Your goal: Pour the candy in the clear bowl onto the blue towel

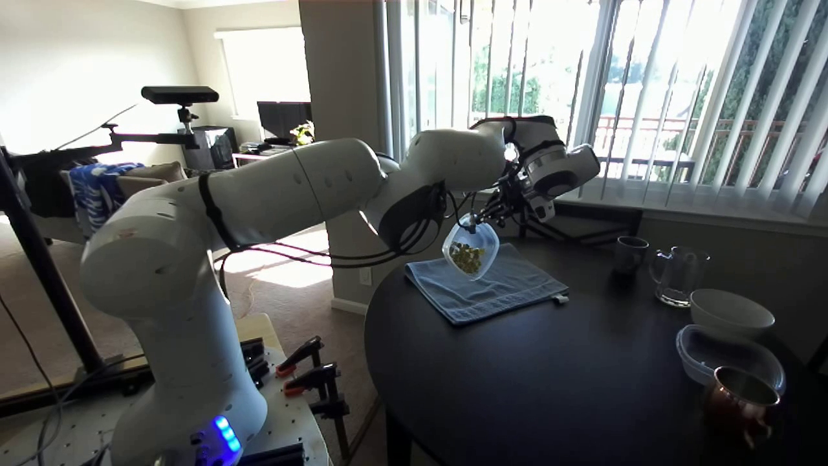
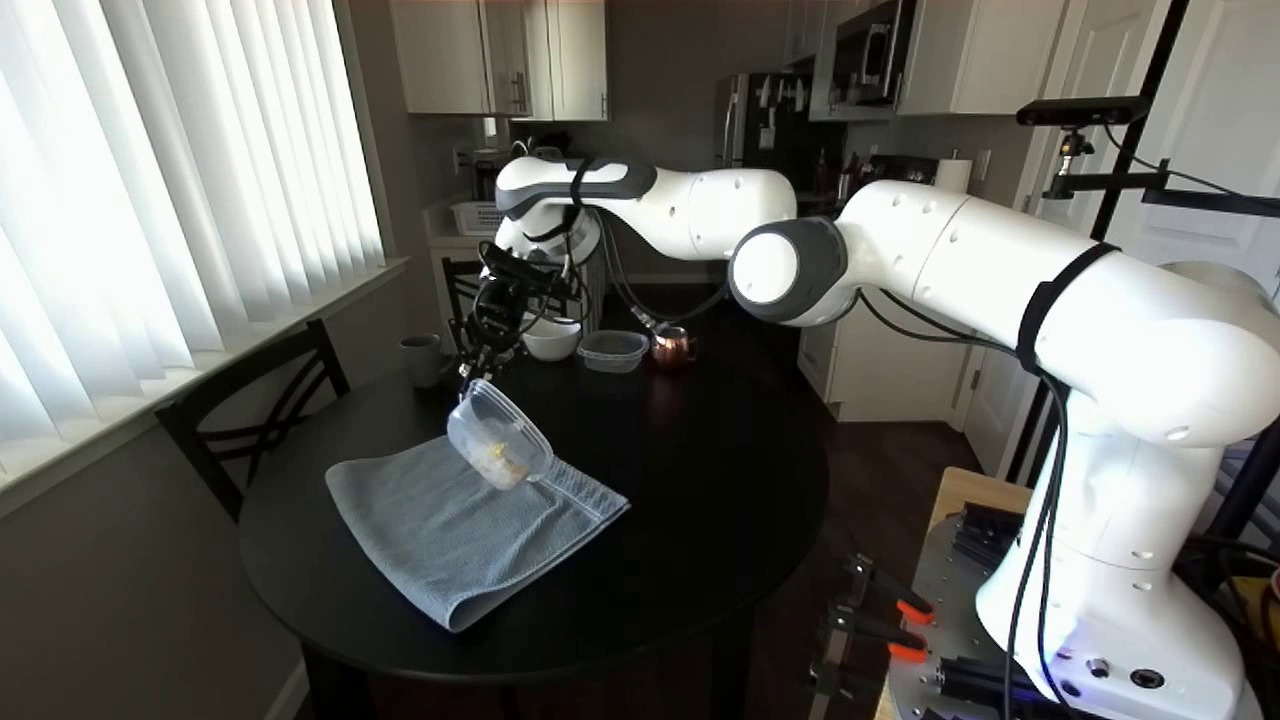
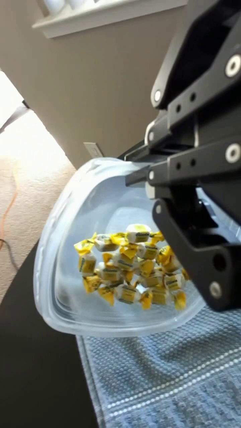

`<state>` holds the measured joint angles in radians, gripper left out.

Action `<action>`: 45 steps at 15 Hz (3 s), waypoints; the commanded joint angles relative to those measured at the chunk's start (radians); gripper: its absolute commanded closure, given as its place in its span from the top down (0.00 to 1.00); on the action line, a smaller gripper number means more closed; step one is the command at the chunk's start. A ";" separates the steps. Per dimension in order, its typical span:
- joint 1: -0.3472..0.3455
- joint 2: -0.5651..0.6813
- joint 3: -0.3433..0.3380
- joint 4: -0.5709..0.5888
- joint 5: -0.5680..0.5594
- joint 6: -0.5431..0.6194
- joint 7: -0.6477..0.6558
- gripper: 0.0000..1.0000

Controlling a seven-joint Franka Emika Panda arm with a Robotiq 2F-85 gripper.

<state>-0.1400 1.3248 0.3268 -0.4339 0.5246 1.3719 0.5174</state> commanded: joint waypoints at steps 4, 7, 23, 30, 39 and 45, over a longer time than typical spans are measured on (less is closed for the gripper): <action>0.013 0.062 0.073 0.034 0.136 -0.233 0.008 0.02; 0.045 0.069 0.083 0.027 0.199 -0.287 0.021 0.02; 0.038 0.101 0.028 0.055 0.309 -0.068 0.076 0.02; -0.031 0.123 0.097 0.025 0.485 -0.094 0.126 0.02; -0.043 0.138 0.066 0.003 0.638 0.012 0.367 0.02; -0.040 0.144 0.057 0.017 0.656 0.052 0.467 0.02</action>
<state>-0.1799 1.4759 0.3897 -0.4033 1.1515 1.3980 0.9325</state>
